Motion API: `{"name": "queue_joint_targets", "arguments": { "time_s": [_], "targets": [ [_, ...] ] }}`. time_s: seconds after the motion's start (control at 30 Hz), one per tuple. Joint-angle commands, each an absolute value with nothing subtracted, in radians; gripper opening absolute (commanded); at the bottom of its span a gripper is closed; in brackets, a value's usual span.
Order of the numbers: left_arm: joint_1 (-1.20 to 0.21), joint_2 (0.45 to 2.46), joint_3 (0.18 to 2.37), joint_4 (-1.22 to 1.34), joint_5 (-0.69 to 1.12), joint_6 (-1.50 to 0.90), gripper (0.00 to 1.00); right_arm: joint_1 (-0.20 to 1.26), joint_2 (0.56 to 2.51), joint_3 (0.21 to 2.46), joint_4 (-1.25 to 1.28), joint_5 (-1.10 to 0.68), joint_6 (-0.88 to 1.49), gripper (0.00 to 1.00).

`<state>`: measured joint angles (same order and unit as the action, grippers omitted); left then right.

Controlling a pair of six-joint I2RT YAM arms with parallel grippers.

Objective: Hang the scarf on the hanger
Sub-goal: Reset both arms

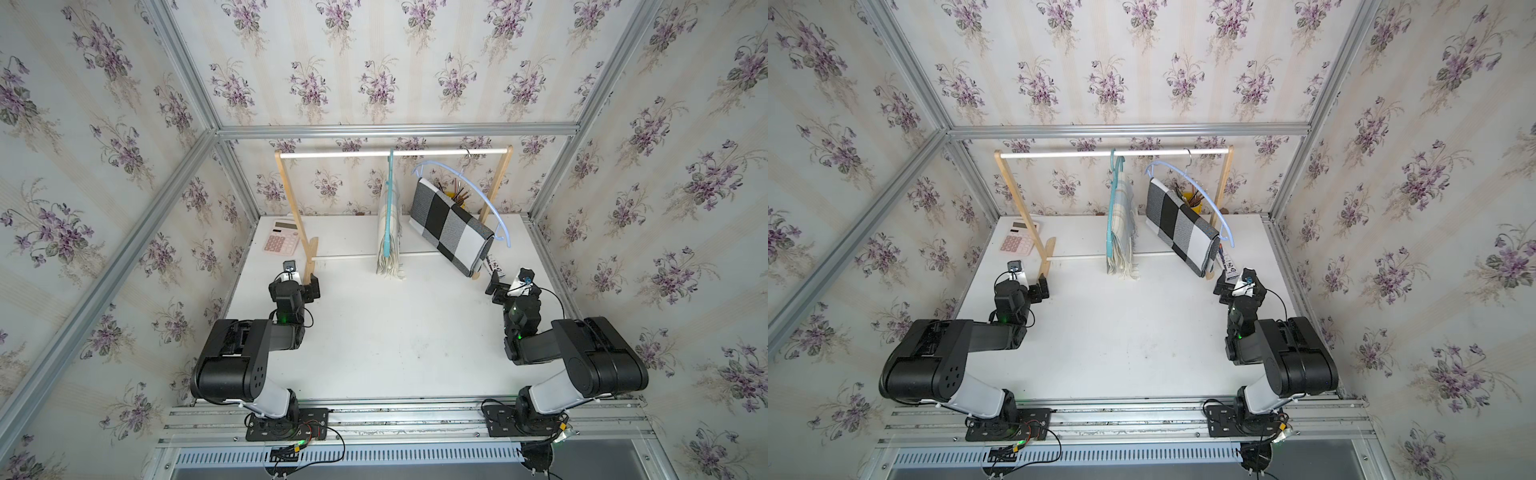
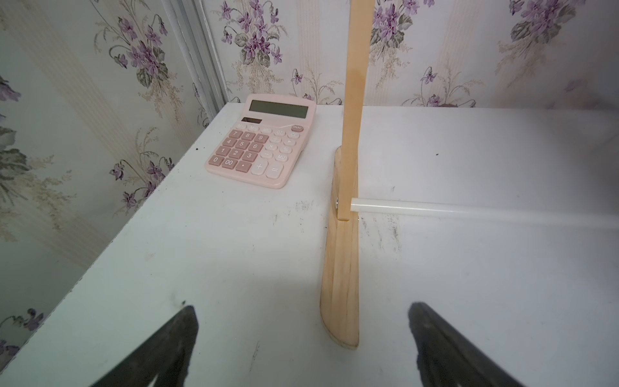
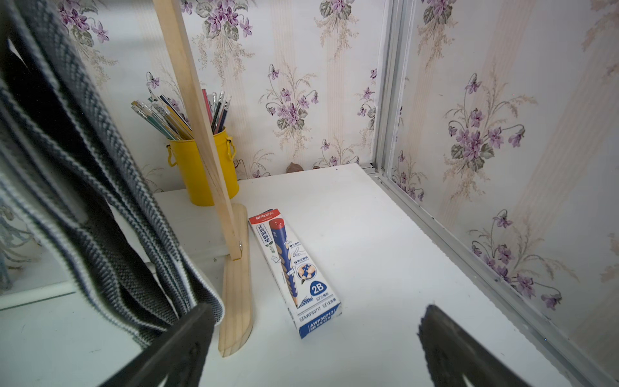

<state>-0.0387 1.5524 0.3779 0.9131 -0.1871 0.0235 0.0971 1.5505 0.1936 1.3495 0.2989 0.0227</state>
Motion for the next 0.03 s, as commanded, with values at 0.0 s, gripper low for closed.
{"name": "queue_joint_targets", "arguments": {
  "time_s": [0.0],
  "targets": [
    [-0.04,1.548,0.37,0.939,-0.181,0.03,1.0,0.097,1.548,0.197,1.358,0.294,0.028,1.0]
  ]
}}
